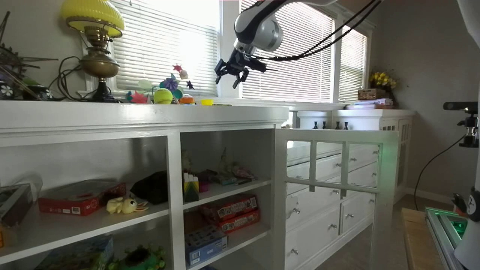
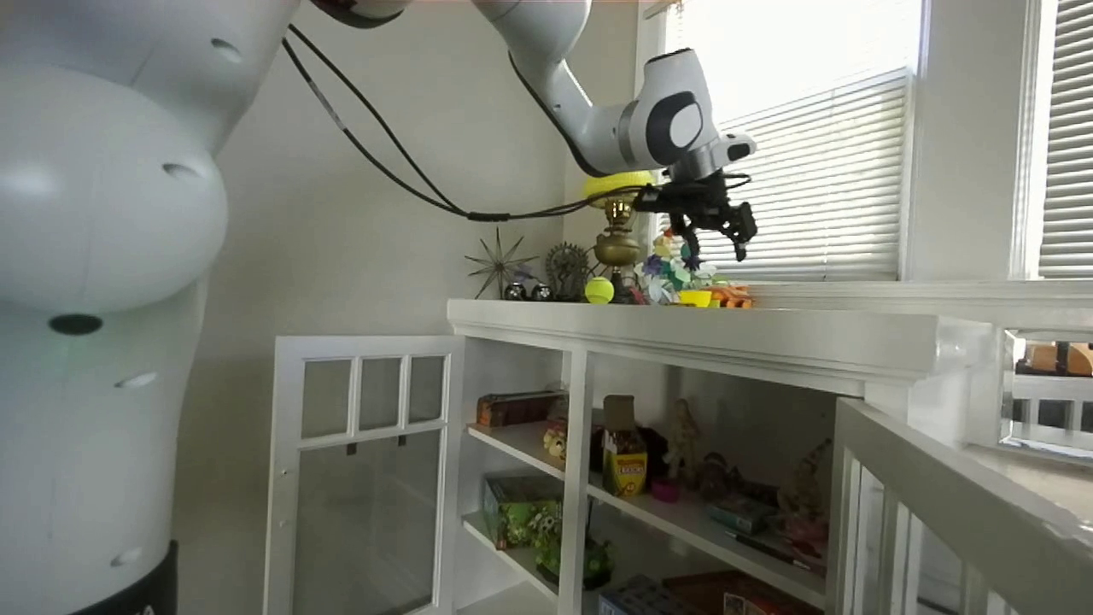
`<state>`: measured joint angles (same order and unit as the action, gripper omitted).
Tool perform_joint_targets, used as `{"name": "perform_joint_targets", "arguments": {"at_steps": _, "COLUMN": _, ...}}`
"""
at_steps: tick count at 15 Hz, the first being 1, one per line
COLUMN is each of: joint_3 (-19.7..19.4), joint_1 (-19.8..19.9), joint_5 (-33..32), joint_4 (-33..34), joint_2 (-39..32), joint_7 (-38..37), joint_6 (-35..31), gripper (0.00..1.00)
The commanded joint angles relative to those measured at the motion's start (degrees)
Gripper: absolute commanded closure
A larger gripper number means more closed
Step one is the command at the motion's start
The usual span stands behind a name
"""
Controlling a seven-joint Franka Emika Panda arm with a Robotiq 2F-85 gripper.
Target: Take the clear object out of the small yellow bowl
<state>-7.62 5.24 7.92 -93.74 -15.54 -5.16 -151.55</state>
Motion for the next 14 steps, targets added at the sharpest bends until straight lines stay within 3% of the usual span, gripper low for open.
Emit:
{"name": "perform_joint_targets", "arguments": {"at_steps": 1, "joint_3": 1.64, "joint_1": -2.51, "joint_5": -4.77, "joint_4": -5.18, "joint_2": 8.65, "joint_7": -0.73, "joint_6": 10.92, "gripper": 0.00}}
{"name": "perform_joint_targets", "arguments": {"at_steps": 4, "joint_3": 3.76, "joint_1": -4.28, "joint_5": -7.02, "joint_4": -5.78, "joint_2": 12.29, "joint_7": -0.86, "joint_6": 23.17, "gripper": 0.00}}
{"name": "perform_joint_targets", "arguments": {"at_steps": 6, "joint_3": 5.26, "joint_1": -5.19, "joint_5": -7.75, "joint_4": -6.35, "joint_2": 13.93, "joint_7": 0.21, "joint_6": 26.97, "gripper": 0.00}}
{"name": "perform_joint_targets", "arguments": {"at_steps": 7, "joint_3": 4.80, "joint_1": -4.17, "joint_5": -5.67, "joint_4": -3.51, "joint_2": 10.77, "joint_7": 0.04, "joint_6": 24.34, "gripper": 0.00}}
{"name": "perform_joint_targets", "arguments": {"at_steps": 14, "joint_3": 4.99, "joint_1": -4.00, "joint_5": -5.72, "joint_4": -3.64, "joint_2": 10.71, "joint_7": 0.03, "joint_6": 24.90, "gripper": 0.00}}
